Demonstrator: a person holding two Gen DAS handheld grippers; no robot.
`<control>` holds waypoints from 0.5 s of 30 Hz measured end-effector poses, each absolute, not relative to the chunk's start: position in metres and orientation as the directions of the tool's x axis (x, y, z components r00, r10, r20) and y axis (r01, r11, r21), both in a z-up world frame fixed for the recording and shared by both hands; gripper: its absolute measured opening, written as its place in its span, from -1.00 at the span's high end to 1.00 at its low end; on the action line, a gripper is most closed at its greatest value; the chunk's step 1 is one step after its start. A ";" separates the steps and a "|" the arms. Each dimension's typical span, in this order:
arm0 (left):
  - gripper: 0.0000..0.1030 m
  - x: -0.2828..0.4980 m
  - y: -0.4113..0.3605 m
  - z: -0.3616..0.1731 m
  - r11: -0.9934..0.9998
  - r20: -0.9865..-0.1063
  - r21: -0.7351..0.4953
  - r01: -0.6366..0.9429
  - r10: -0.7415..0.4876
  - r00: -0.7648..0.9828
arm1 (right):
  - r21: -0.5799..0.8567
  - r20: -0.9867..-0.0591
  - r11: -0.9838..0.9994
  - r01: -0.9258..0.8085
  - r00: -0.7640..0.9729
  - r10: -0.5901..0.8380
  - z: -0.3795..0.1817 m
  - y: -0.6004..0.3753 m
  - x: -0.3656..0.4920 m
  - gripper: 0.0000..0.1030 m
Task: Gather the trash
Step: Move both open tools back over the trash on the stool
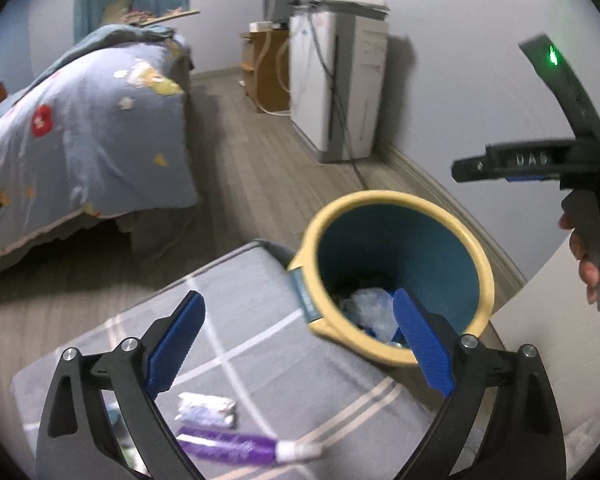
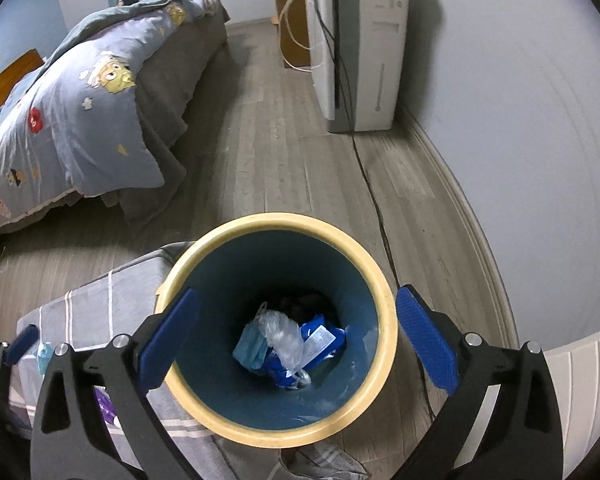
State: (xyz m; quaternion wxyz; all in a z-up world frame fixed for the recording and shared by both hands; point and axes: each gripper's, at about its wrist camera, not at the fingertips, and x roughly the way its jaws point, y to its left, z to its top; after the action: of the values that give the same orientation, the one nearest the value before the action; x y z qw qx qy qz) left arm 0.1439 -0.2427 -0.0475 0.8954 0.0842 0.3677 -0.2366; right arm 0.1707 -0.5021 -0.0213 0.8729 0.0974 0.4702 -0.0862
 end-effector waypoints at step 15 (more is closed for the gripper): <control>-0.84 0.108 -0.102 -0.001 0.945 -0.696 0.074 0.319 -0.181 0.695 | 0.058 -0.817 0.995 0.078 0.577 0.002 -0.002 -0.435 0.169 -0.89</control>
State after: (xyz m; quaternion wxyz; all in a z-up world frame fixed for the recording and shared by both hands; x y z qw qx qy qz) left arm 0.1075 -0.1019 -0.0006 0.9158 0.0947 0.3656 -0.1365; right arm 0.1690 -0.4346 -0.0018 0.8868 0.0440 0.4595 -0.0215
